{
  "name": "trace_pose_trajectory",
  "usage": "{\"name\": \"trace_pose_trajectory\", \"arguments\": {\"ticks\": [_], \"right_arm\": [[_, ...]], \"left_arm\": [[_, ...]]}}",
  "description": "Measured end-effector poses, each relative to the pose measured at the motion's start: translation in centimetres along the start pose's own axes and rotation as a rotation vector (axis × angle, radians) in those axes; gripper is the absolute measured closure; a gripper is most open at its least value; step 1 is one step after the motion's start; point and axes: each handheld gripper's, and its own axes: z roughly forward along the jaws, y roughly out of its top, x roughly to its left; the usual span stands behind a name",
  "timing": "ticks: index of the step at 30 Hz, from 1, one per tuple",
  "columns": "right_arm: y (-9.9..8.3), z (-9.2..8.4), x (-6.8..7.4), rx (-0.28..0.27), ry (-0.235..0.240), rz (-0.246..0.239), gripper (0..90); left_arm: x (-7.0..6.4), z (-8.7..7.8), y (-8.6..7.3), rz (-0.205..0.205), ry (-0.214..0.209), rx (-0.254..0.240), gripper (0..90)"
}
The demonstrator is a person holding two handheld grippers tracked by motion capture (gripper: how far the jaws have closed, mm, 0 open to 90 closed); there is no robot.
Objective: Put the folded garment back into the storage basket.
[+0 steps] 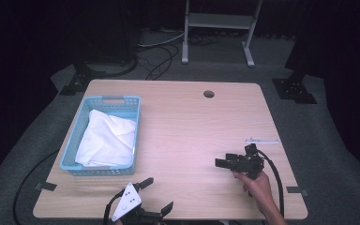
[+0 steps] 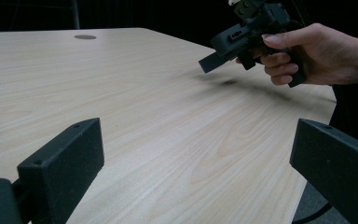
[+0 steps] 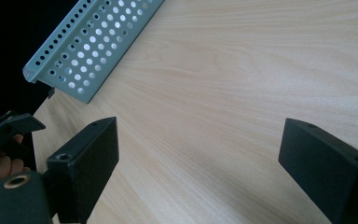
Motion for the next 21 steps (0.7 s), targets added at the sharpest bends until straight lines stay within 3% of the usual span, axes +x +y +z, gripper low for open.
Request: {"name": "trace_pose_trajectory", "arguments": {"ticks": [9,21], "right_arm": [[-0.6,-0.4,0.3,-0.003,-0.037,-0.074,12.1],[-1.5,-1.3,0.2,-0.053,-0.041,-0.103,12.1]], "left_arm": [[0.0,0.0,0.0,0.0,0.0,0.0,2.5],[0.2,-0.1,0.1,-0.001,0.002,-0.002,2.5]]}}
